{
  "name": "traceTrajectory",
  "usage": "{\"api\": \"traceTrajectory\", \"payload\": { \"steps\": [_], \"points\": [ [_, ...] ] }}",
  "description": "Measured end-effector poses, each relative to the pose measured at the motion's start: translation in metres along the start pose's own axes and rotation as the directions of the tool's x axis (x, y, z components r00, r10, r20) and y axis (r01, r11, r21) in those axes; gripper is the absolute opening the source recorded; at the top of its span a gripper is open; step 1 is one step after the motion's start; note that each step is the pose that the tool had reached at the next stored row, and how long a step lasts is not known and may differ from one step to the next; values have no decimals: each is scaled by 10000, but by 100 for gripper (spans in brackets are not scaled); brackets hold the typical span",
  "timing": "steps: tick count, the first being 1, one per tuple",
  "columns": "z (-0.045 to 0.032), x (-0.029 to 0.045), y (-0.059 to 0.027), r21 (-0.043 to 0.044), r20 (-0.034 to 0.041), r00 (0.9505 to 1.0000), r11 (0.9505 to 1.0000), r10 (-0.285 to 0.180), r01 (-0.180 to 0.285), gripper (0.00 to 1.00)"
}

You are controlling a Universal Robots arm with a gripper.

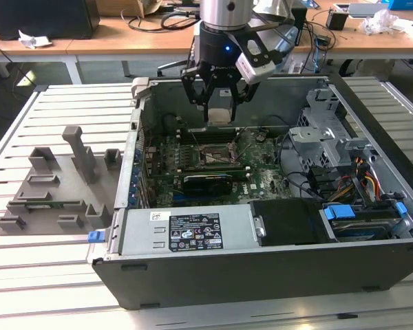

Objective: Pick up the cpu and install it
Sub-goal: 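Pick up the cpu and move it towards the insertion slot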

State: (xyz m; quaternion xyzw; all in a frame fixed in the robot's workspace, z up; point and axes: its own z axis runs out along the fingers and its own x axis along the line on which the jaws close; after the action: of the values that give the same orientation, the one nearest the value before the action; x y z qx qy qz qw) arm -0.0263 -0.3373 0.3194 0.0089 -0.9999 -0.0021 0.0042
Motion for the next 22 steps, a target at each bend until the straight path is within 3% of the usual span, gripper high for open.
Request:
{"api": "traceTrajectory", "payload": {
  "steps": [4, 11, 22],
  "points": [
    [65, -5, 13, 19, -3, 10000, 10000, 0, 0, 55],
    [141, -10, 140, 64, -3, 10000, 10000, -12, 12, 55],
    [226, -15, 162, 64, -3, 10000, 10000, -16, 16, 55]
  ]
}}
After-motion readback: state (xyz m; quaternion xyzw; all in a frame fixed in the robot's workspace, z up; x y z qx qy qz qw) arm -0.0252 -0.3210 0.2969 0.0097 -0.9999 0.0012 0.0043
